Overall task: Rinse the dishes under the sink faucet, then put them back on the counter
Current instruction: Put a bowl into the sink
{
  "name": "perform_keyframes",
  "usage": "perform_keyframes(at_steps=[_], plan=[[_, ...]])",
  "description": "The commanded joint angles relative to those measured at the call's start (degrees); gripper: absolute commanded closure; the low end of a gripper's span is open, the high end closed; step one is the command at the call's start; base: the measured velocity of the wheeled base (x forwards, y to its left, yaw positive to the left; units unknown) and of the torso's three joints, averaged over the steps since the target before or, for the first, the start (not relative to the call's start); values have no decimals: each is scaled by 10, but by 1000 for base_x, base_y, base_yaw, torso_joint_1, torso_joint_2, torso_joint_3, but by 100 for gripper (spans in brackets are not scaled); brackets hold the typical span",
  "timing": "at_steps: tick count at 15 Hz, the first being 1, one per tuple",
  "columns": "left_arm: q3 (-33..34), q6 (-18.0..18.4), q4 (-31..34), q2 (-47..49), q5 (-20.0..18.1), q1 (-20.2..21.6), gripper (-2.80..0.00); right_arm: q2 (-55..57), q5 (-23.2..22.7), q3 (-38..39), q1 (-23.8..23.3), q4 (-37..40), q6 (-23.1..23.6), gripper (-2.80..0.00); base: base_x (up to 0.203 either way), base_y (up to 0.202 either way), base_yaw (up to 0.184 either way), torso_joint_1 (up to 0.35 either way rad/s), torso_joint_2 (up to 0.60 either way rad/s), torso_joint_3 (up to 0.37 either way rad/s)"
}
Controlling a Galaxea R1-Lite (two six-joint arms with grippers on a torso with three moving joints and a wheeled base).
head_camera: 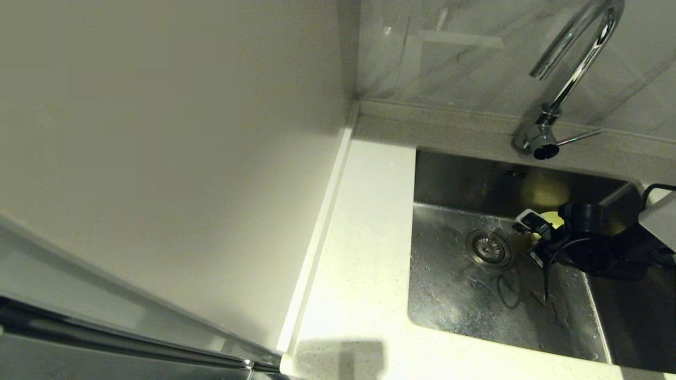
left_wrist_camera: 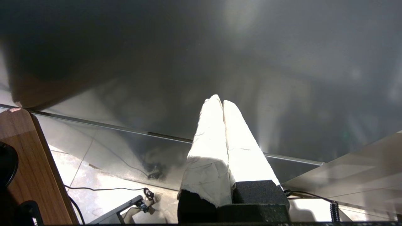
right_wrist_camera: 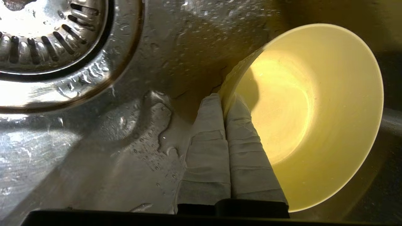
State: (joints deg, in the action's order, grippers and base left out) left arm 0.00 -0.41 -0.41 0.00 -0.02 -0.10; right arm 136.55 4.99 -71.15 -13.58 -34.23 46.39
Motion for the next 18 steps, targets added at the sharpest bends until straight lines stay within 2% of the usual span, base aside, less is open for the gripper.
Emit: perform_keyframes(at_steps=[1,7,8,15,18], plan=[[2,0,0,0,1,0,0,9,0,-7,-1,-2,3,0,0,0,0,0,0,0],[2,0,0,0,0,0,0,10,-1,-6,-1,-2,-1,0,0,0,0,0,0,0],[2,0,0,0,0,0,0,10,-1,-6,-1,-2,-2,-280,0,0,0,0,0,0],[2,0,0,0,0,0,0,1,-1,-4,-1,-2,-12,-280,0,0,0,0,0,0],[2,0,0,0,0,0,0,-47,-3,22,-1,-1,-23,-280,0,0,0,0,0,0]])
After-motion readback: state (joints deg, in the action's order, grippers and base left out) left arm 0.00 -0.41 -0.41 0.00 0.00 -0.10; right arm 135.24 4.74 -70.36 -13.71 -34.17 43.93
